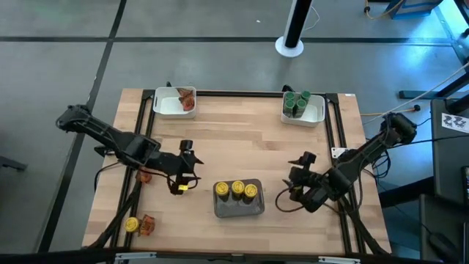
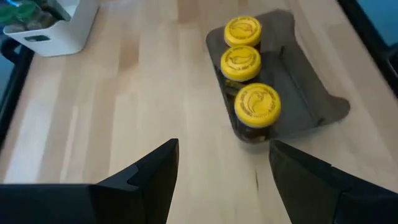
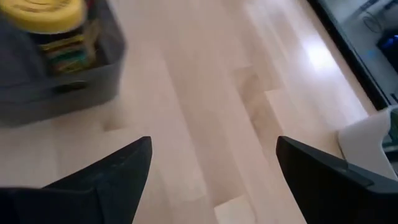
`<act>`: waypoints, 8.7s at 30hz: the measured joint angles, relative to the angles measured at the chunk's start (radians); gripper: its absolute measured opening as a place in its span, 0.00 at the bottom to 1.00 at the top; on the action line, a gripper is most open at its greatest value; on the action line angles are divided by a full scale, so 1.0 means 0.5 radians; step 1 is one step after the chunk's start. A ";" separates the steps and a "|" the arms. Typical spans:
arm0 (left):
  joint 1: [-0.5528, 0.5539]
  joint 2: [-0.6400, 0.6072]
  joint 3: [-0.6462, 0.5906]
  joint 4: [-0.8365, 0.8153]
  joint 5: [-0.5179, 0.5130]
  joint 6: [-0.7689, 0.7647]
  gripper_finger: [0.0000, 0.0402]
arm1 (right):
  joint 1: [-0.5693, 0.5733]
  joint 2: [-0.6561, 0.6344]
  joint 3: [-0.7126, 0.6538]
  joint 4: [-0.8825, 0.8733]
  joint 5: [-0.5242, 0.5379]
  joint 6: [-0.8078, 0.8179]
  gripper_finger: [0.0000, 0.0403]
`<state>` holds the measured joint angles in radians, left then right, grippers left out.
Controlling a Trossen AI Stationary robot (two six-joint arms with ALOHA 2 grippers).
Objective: Sort spices by type
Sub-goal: Put the yellow seasoning bottle into the black bin, then put the bottom orange seasoning bag into the left white bin
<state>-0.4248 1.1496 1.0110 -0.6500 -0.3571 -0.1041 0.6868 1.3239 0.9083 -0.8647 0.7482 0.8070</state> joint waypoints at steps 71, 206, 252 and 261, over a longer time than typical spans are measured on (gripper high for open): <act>-1.639 1.000 0.634 -1.284 0.758 -2.592 0.58 | 0.000 -0.061 -0.171 0.216 0.457 -0.261 0.85; 0.033 1.860 1.887 -0.882 0.457 -0.565 0.51 | 0.000 -0.061 0.184 0.767 0.470 -0.954 0.85; -0.033 1.829 1.935 -1.203 0.609 -0.827 0.70 | 0.000 -0.060 0.182 0.767 0.176 -0.839 0.85; -0.293 1.551 1.935 -1.448 0.462 -1.242 0.70 | 0.000 -0.060 0.181 0.766 0.176 -0.839 0.85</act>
<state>-0.5714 1.9250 1.9785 -1.3740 -0.1259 -0.7249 0.6868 1.2938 0.9989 -0.4816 0.8360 0.3874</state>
